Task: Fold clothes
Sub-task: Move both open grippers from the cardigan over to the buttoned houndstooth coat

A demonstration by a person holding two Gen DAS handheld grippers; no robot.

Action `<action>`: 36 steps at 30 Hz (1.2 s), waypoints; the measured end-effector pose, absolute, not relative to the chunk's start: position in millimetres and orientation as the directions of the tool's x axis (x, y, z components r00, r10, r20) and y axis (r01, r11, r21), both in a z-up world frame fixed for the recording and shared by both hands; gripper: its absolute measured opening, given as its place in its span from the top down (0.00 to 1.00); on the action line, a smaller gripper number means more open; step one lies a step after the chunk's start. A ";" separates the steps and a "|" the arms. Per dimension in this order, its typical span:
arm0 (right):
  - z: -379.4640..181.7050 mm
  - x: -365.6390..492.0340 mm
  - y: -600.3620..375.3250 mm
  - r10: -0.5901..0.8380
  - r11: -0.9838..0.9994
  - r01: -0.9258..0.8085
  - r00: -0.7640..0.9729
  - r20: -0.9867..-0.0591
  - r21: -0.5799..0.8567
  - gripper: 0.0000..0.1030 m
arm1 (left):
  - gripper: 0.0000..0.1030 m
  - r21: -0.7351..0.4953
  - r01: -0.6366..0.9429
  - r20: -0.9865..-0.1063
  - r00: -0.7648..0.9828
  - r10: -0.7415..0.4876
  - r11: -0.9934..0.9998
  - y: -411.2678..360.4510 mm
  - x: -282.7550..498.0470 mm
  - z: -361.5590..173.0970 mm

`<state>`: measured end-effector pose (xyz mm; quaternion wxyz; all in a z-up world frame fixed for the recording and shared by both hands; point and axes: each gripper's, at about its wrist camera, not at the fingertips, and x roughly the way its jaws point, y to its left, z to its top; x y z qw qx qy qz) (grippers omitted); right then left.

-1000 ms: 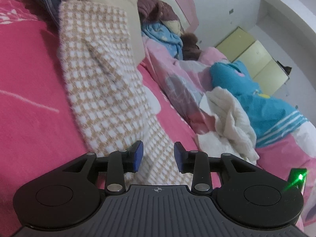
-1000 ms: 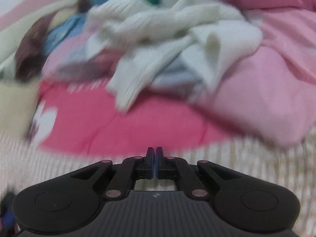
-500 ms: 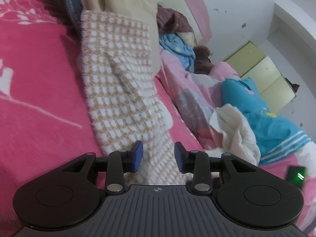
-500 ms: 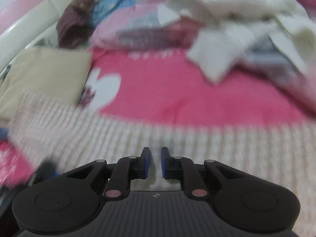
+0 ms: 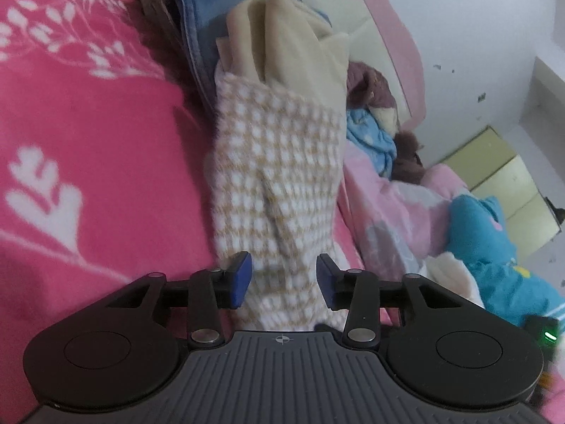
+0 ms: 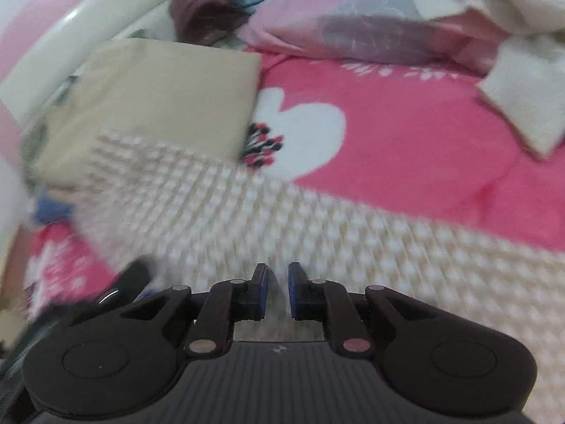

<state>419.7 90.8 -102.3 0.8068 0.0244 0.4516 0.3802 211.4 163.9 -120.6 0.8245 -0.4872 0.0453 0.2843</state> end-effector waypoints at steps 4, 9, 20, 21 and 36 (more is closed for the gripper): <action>-91.6 443.5 98.7 0.624 0.767 -0.481 0.402 -0.670 0.426 0.90 | 0.60 -0.780 -0.518 -0.347 0.825 0.446 0.351 164.0 205.5 -118.8; -77.6 417.2 98.6 0.752 0.598 -0.605 0.195 -0.630 0.526 0.82 | 0.60 -0.800 -0.515 -0.349 0.817 0.458 0.308 169.4 198.9 -117.6; -61.7 433.7 55.7 0.646 0.753 -0.489 0.426 -0.633 0.440 0.77 | 0.58 -0.773 -0.531 -0.345 0.811 0.472 0.348 161.1 198.8 -111.5; -48.0 425.8 26.4 0.634 0.769 -0.460 0.462 -0.620 0.444 0.77 | 0.57 -0.768 -0.532 -0.343 0.812 0.472 0.357 160.1 199.4 -109.7; 207.9 28.6 -365.6 0.224 0.852 -0.028 0.922 -0.315 0.523 0.71 | 0.48 -0.685 -0.538 -0.313 0.826 0.468 0.491 145.1 209.3 -83.0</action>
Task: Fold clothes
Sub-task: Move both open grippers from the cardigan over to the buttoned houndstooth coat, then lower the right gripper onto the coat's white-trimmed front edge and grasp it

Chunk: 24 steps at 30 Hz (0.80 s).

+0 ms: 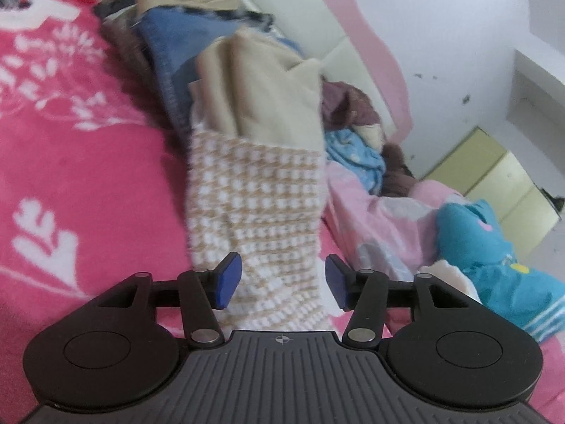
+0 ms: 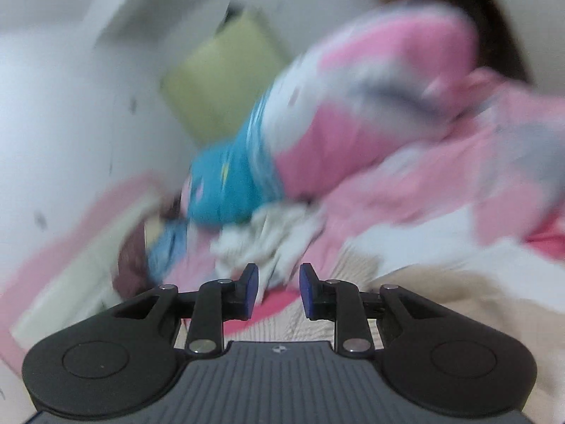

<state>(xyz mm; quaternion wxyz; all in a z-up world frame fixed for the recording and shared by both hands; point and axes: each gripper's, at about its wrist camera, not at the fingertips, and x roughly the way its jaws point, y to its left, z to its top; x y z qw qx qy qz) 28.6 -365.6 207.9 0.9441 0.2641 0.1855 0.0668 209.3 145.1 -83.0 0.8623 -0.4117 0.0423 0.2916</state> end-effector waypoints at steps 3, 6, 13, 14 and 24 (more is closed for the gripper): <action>250.7 -69.7 -408.8 0.070 0.879 0.061 0.964 -0.256 0.473 0.64 | 0.48 -0.660 -0.521 -0.309 0.845 0.436 0.541 141.1 207.3 -69.1; 250.2 -124.8 -434.3 -0.003 0.891 0.121 0.965 -0.261 0.437 0.62 | 0.48 -0.617 -0.472 -0.295 0.881 0.371 0.630 134.1 198.5 -42.1; 177.6 -177.9 -464.6 -0.029 0.909 0.186 0.922 -0.386 0.374 0.58 | 0.42 -0.360 -0.163 -0.312 0.949 0.046 0.919 80.5 163.6 16.8; 153.4 -170.3 -462.8 -0.015 0.915 0.181 0.908 -0.418 0.360 0.58 | 0.42 -0.326 -0.107 -0.332 0.943 -0.008 0.939 67.9 155.7 19.1; -11.0 -95.3 -374.5 0.305 0.943 -0.178 0.799 -0.519 0.281 0.62 | 0.42 -0.053 0.407 -0.546 0.753 -0.368 0.912 -78.3 46.2 -20.4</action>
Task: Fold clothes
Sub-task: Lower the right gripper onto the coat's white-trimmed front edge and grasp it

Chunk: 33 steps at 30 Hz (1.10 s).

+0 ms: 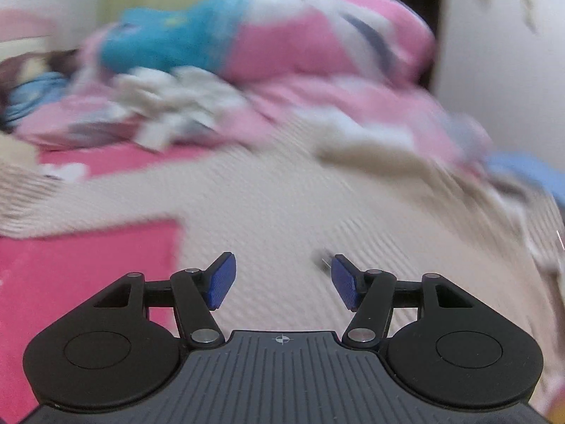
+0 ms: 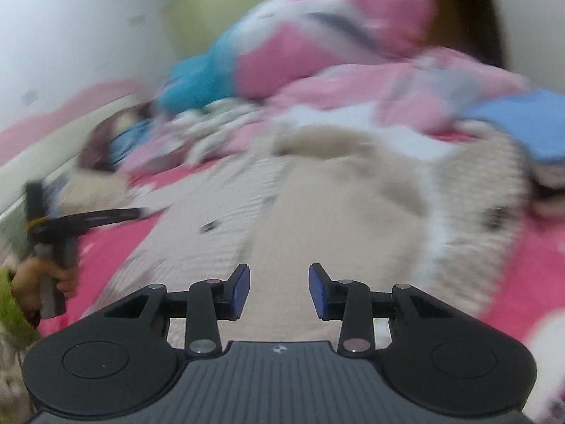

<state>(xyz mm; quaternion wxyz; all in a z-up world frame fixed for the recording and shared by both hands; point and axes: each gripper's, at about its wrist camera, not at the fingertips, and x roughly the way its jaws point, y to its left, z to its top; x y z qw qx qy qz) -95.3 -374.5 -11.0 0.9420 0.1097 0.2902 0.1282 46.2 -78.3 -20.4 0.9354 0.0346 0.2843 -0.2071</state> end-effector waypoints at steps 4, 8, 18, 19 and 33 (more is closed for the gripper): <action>-33.3 -86.0 -334.7 0.323 0.946 -0.278 0.765 -0.558 0.167 0.62 | 0.42 0.075 0.521 -0.551 0.732 -0.400 0.850 -111.2 7.5 -37.5; -55.8 -97.1 -316.0 0.256 0.956 -0.290 0.741 -0.620 0.048 0.62 | 0.41 0.129 0.583 -0.577 0.702 -0.418 0.802 -125.5 -9.4 -52.6; -24.5 -125.5 -370.0 0.017 0.987 0.065 0.868 -0.497 0.148 0.59 | 0.35 0.060 0.608 -0.607 0.652 -0.454 0.792 -132.0 4.9 -54.9; -20.9 -120.1 -377.7 -0.033 0.979 0.127 0.870 -0.492 0.158 0.59 | 0.35 0.053 0.610 -0.609 0.647 -0.458 0.791 -132.6 6.3 -55.2; -25.3 -87.0 -408.6 -0.366 0.858 0.503 0.739 -0.566 0.103 0.59 | 0.24 -0.144 0.578 -0.647 0.559 -0.518 0.803 -125.5 46.5 -62.4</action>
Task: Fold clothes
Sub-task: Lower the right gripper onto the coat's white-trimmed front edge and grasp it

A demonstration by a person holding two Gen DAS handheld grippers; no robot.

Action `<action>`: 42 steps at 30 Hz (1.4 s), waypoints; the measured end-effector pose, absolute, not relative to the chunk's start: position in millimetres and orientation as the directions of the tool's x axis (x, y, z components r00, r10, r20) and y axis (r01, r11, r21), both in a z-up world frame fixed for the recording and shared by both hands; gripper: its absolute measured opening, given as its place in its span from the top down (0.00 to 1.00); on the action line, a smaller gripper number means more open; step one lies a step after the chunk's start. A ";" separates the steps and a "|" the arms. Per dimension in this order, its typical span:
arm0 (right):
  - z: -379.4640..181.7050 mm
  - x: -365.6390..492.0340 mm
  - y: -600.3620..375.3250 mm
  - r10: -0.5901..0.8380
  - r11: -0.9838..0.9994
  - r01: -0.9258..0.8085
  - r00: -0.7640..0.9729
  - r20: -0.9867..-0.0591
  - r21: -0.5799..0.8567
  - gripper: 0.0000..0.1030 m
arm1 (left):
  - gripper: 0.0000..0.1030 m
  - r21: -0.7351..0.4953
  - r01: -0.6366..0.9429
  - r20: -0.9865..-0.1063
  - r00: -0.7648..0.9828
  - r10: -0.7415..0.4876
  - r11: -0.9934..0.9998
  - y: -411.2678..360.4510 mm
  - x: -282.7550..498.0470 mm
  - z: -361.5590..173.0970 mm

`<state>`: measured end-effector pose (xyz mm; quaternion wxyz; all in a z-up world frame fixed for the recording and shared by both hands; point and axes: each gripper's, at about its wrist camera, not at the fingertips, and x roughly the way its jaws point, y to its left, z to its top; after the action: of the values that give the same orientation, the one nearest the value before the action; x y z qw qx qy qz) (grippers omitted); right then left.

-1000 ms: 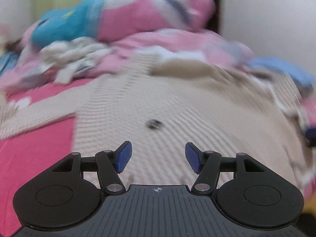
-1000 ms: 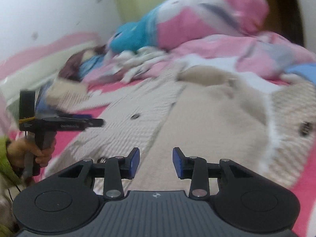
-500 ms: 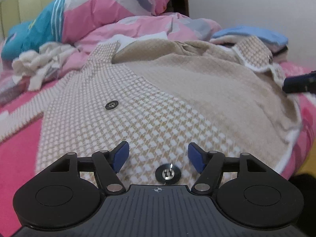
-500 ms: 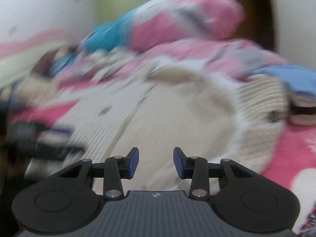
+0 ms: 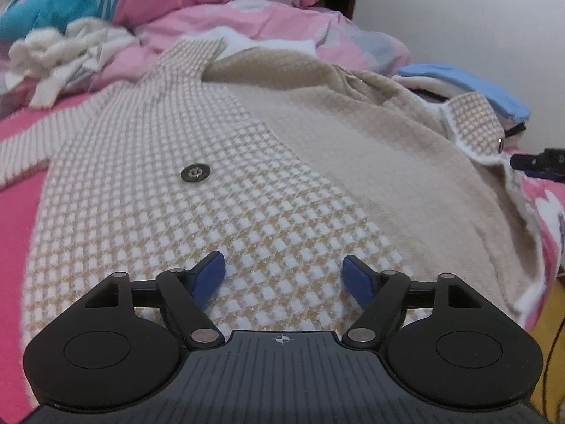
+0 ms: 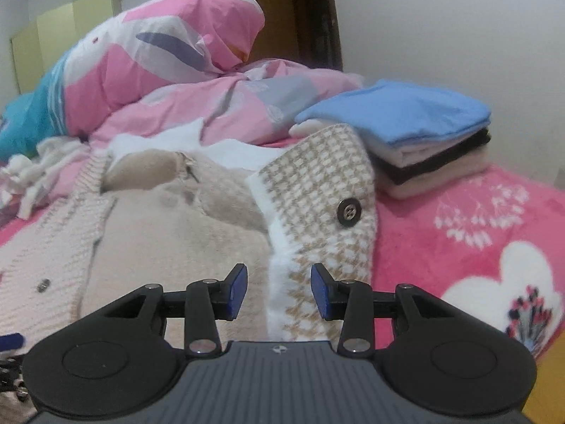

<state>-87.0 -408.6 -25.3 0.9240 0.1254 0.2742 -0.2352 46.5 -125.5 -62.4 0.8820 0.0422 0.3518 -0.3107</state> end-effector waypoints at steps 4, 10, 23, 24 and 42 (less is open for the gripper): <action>-18.5 -73.7 -407.9 -0.389 0.864 0.502 0.720 -0.574 0.044 0.59 | 0.00 -0.154 0.559 -0.658 0.557 -0.507 0.815 -127.3 48.0 -65.4; -6.2 -51.2 -398.2 -0.431 0.885 0.458 0.736 -0.522 -0.086 0.59 | 0.00 -0.180 0.512 -0.669 0.562 -0.486 0.840 -123.6 51.6 -66.6; -22.3 7.3 -395.8 -0.510 0.860 0.400 0.702 -0.496 -0.318 0.59 | 0.00 -0.144 0.500 -0.701 0.558 -0.444 0.854 -129.0 50.6 -67.4; -22.8 11.1 -395.7 -0.504 0.863 0.392 0.706 -0.497 -0.319 0.59 | 0.00 -0.140 0.499 -0.704 0.558 -0.441 0.855 -129.6 50.5 -67.5; -56.8 63.9 -427.9 -0.489 0.871 0.378 0.626 -0.608 -0.312 0.60 | 0.00 -0.095 0.508 -0.714 0.565 -0.414 0.856 -136.1 50.5 -69.4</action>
<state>63.9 -427.9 -56.8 0.8983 -0.0772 0.3589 -0.2415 50.5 -136.1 -69.4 0.8824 0.0606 0.3865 -0.2613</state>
